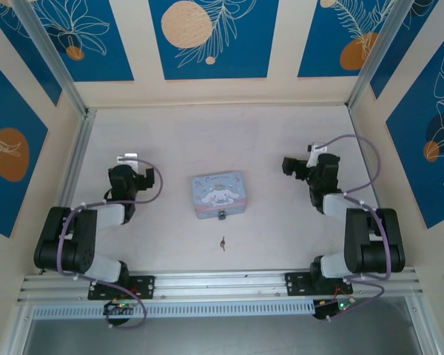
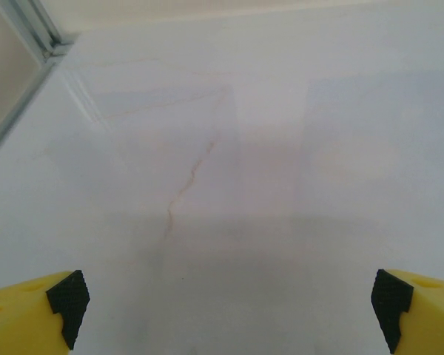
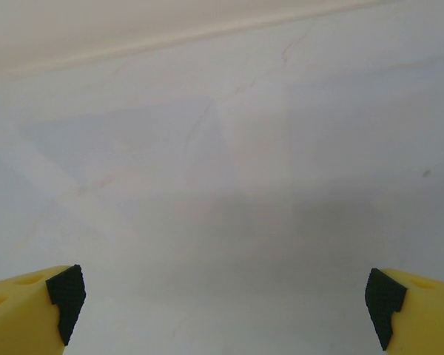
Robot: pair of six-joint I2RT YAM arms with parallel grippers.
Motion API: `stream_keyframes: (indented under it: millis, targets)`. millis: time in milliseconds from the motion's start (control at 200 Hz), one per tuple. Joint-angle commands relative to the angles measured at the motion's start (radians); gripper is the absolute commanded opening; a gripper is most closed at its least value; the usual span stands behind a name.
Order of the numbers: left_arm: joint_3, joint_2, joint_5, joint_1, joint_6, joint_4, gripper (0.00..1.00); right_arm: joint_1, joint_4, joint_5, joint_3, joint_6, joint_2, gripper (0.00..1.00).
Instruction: Unlock the padlock with the key
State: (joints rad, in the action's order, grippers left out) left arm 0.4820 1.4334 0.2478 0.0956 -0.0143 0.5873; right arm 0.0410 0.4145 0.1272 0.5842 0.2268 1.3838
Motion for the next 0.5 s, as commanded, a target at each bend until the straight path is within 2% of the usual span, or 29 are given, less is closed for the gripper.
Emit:
stream_keyframes:
  millis: [0, 85, 195, 335, 405, 495]
  targets:
    - [0.151, -0.094, 0.041, -0.014, -0.066, -0.324, 0.99, 0.066, -0.459, 0.046, 0.196, 0.270, -0.026, 0.99]
    - [0.245, -0.145, 0.008, -0.012, -0.170, -0.534, 0.99, 0.107, -0.528, -0.163, 0.231, 0.310, -0.023, 1.00]
    - [0.342, -0.203, -0.060, -0.008, -0.346, -0.785, 0.99, 0.082, -0.595, -0.309, 0.235, 0.349, -0.056, 0.93]
    - [0.386, -0.264, -0.257, 0.014, -0.515, -0.978, 0.99, -0.009, -0.709, -0.387, 0.218, 0.395, -0.084, 0.84]
    - [0.356, -0.304, -0.333, 0.047, -0.579, -1.001, 0.99, -0.071, -0.718, -0.400, 0.175, 0.436, -0.115, 0.83]
    - [0.298, -0.353, -0.378, 0.111, -0.640, -0.993, 0.99, -0.174, -0.715, -0.360, 0.120, 0.490, -0.171, 0.82]
